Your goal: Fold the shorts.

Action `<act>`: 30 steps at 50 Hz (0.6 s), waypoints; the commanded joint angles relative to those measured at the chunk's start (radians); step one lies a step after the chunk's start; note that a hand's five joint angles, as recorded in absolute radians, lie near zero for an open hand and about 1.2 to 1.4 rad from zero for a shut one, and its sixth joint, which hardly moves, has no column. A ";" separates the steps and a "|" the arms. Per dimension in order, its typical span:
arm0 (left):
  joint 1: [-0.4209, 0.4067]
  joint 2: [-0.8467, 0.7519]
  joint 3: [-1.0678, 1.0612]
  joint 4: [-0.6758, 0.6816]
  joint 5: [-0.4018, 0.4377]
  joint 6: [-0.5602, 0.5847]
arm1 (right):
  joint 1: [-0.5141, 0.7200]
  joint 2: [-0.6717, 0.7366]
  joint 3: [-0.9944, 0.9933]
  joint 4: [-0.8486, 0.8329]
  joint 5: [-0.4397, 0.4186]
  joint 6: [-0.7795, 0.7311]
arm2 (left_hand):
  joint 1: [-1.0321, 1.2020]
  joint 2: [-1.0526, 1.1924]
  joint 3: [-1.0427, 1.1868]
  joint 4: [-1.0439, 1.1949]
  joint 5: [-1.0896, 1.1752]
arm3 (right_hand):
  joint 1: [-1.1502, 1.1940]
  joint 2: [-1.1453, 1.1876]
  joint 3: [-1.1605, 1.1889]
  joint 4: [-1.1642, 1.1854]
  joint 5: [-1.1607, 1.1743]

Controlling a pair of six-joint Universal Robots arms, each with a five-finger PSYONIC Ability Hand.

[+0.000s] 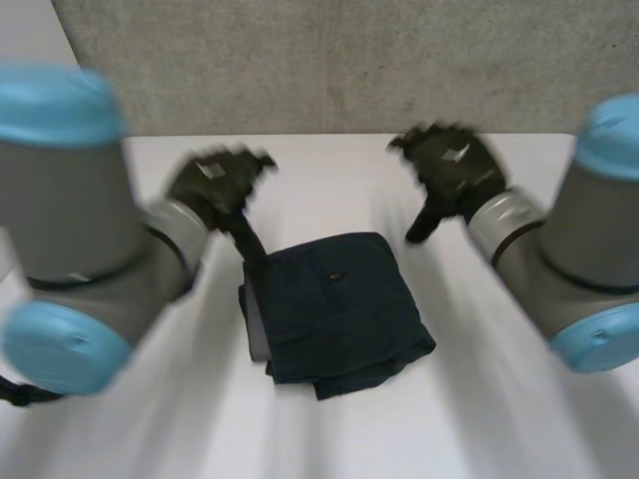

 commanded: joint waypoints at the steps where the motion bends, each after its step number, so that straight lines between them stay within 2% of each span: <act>1: 0.139 0.215 0.050 -0.084 0.075 -0.006 | -0.091 -0.181 -0.028 0.104 0.156 0.026 | -0.012 -0.015 -0.016 -0.030 -0.045 | 0.015 -0.030 -0.025 -0.060 -0.053; 4: 0.191 0.241 0.082 -0.168 0.125 -0.009 | -0.118 -0.218 -0.059 0.185 0.165 0.029 | -0.013 -0.016 -0.017 -0.031 -0.046 | 0.015 -0.030 -0.025 -0.060 -0.053; 9: 0.222 0.244 0.092 -0.253 0.150 -0.011 | -0.147 -0.240 -0.072 0.247 0.159 0.031 | -0.013 -0.016 -0.017 -0.031 -0.046 | 0.015 -0.030 -0.025 -0.060 -0.053; 30: 0.208 0.263 0.076 -0.253 0.149 -0.014 | -0.148 -0.269 -0.054 0.250 0.156 0.037 | -0.013 -0.016 -0.017 -0.031 -0.046 | 0.015 -0.030 -0.025 -0.060 -0.053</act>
